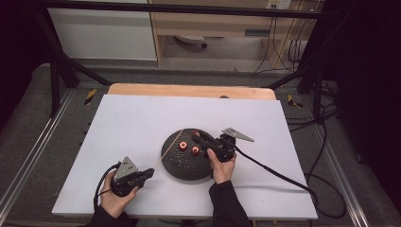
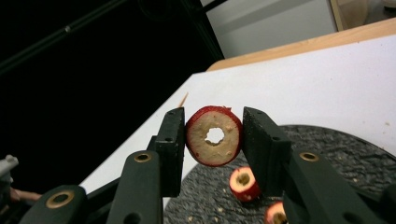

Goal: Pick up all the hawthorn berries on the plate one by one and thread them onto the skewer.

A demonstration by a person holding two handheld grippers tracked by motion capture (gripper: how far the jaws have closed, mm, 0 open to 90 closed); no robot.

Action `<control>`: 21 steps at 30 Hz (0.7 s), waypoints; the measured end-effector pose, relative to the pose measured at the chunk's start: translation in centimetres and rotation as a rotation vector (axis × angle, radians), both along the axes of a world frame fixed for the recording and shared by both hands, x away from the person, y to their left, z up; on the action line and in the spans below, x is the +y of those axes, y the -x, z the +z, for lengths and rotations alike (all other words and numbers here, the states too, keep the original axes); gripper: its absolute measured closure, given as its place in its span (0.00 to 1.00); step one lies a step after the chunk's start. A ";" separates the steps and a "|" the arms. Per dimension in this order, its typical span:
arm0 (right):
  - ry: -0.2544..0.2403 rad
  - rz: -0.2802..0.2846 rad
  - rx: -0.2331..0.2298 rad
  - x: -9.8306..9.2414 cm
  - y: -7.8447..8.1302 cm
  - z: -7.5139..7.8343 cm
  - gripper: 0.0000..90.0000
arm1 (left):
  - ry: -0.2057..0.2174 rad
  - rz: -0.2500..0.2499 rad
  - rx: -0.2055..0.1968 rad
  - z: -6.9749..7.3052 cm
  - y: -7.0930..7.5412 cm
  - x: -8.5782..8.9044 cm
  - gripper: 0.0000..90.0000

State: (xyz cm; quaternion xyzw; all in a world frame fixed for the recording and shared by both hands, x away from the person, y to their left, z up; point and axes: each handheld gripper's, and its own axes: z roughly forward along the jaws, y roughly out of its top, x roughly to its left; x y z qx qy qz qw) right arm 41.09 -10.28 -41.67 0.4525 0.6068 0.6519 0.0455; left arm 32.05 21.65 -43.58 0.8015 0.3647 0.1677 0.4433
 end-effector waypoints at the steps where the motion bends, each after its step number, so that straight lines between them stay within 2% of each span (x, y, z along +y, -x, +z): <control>1: 0.000 0.000 0.000 0.0 0.0 0.0 0.68 | 0.001 0.000 0.000 0.0 0.0 0.0 0.98; 9: -0.049 -0.052 -0.025 -0.2 -0.6 0.6 0.68 | 0.012 -0.002 -0.007 0.0 0.2 -0.3 0.98; 10: -0.053 -0.060 -0.039 -0.1 -0.7 0.7 0.68 | 0.013 -0.004 -0.006 0.0 0.2 -0.4 0.98; 21: -0.092 -0.078 -0.074 0.9 -1.5 1.4 0.68 | 0.039 -0.010 -0.005 0.1 0.4 -0.6 0.98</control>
